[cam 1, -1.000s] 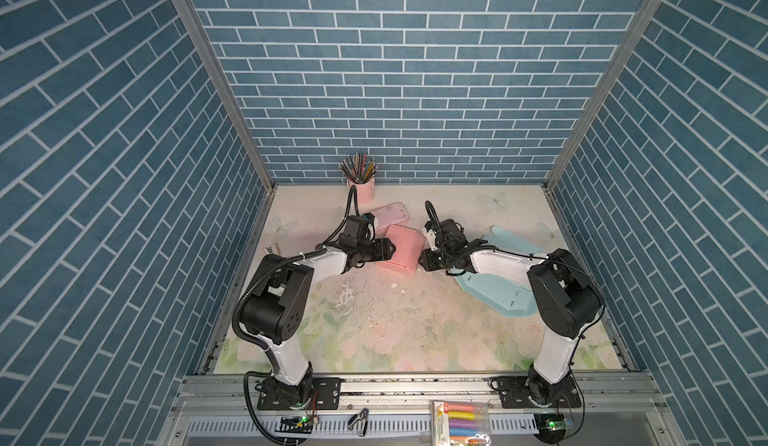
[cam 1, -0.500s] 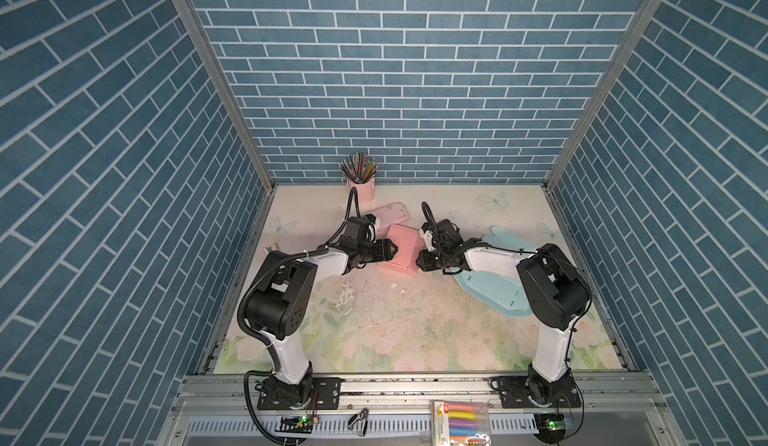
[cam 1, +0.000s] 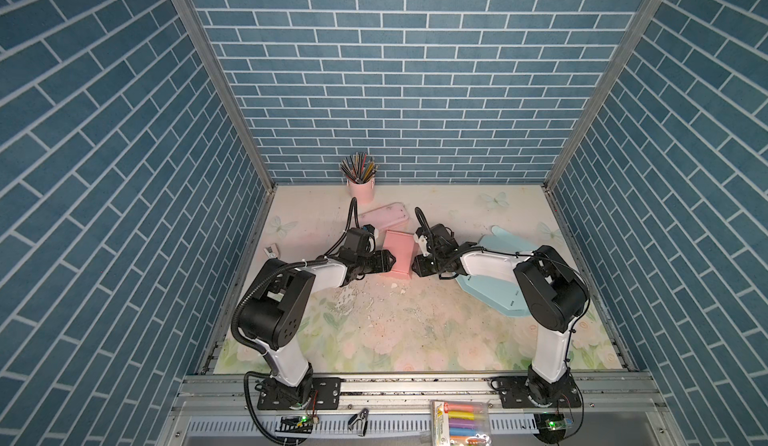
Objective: Fold the paper box
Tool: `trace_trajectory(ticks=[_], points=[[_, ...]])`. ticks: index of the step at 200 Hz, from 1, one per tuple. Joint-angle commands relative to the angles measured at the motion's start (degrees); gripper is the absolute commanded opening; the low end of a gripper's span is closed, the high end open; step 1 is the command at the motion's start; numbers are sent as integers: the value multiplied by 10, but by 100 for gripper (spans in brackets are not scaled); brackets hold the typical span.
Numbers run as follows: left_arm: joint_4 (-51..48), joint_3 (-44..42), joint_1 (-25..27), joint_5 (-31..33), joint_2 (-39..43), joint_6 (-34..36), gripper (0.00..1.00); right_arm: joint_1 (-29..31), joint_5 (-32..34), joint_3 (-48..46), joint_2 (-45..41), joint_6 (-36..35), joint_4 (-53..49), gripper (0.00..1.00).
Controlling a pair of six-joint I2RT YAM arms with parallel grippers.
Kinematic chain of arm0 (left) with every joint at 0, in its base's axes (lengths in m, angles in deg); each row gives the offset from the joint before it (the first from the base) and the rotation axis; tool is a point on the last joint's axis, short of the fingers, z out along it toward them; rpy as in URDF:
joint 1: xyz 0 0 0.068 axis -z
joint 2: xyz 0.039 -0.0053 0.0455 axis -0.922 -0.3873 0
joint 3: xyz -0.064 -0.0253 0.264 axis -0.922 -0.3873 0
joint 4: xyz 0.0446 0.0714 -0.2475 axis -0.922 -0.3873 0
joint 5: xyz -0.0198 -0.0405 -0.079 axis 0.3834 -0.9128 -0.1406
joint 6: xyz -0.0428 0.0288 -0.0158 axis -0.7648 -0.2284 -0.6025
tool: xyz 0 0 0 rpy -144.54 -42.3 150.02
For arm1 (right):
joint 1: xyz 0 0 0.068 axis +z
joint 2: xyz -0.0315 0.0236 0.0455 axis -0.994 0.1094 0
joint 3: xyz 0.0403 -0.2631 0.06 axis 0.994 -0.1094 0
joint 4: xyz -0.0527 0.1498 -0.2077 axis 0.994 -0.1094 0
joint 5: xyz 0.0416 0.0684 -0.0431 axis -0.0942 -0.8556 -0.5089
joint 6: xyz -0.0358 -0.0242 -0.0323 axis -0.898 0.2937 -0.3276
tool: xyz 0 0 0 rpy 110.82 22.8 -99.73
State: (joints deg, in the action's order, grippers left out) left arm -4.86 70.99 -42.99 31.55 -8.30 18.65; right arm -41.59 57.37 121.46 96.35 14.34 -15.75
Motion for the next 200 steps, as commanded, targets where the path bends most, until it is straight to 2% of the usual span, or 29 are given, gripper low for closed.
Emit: trace_trajectory(ticks=[1, 65, 102, 165, 187, 200], points=[[10, -18, 30, -46, 22, -16, 66, 26, -33, -13, -22, 17, 31, 33], [21, -77, 55, -42, 68, -41, 65, 50, -34, -52, -60, 31, 44, 33], [17, -121, 54, -17, 102, -41, 65, 52, -29, -114, -85, 44, 62, 33], [-12, -127, 16, -20, 135, -24, 75, 37, -21, -149, -110, 51, 59, 31], [-26, -113, 1, -25, 135, -11, 77, 24, -21, -138, -115, 41, 43, 27], [-33, -100, -1, -24, 133, -1, 78, 18, -15, -124, -116, 31, 27, 20]])
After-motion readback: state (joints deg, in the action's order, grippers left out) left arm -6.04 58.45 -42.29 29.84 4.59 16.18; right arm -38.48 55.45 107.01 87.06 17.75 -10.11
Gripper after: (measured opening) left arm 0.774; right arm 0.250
